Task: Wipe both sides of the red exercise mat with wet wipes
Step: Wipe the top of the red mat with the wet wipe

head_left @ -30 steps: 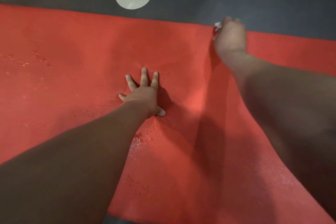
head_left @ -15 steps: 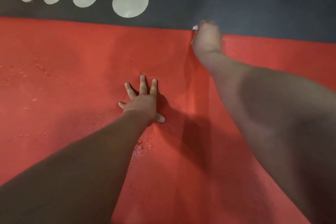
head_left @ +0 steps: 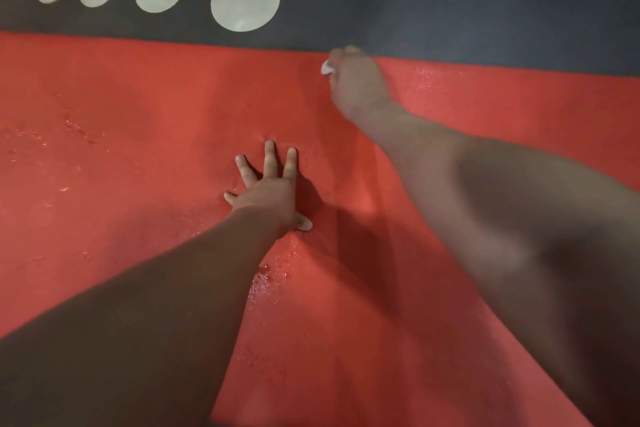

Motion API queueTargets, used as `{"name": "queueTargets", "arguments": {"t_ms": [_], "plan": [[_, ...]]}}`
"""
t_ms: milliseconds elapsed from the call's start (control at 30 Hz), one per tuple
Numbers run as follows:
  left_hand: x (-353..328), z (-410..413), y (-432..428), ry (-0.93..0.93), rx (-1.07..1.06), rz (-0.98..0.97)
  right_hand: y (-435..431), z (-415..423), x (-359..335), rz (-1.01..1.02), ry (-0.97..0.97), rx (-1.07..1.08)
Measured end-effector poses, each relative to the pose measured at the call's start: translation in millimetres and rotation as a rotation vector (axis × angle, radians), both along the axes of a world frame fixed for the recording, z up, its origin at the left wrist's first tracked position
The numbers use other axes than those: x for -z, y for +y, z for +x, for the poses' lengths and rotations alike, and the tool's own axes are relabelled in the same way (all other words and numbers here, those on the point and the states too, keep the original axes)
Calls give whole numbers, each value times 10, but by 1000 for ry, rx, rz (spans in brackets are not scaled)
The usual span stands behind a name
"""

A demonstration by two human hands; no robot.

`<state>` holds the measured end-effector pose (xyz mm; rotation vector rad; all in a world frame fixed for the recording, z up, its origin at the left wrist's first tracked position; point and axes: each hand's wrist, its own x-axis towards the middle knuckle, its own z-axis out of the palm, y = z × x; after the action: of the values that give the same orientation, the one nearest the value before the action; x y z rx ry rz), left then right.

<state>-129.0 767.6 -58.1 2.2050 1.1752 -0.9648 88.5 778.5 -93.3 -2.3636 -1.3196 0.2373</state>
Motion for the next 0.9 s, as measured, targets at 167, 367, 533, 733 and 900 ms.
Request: {"name": "queueTargets", "arguments": {"t_ms": [167,367,533,733,900], "plan": [[5,-18,-2,-8,1,8,-239,-440,14,-5,97,-605],[6,-17,-9,-13,-4,3,-301,340,22,-77,-65,28],[38,-51,-16,-40,8,16,-453,-152,59,20,-20,-292],[45,-68,-35,-66,-24,55,-673,-150,32,9,-7,-512],[53,-67,-23,-66,-26,65,-695,-159,7,18,29,-351]]}}
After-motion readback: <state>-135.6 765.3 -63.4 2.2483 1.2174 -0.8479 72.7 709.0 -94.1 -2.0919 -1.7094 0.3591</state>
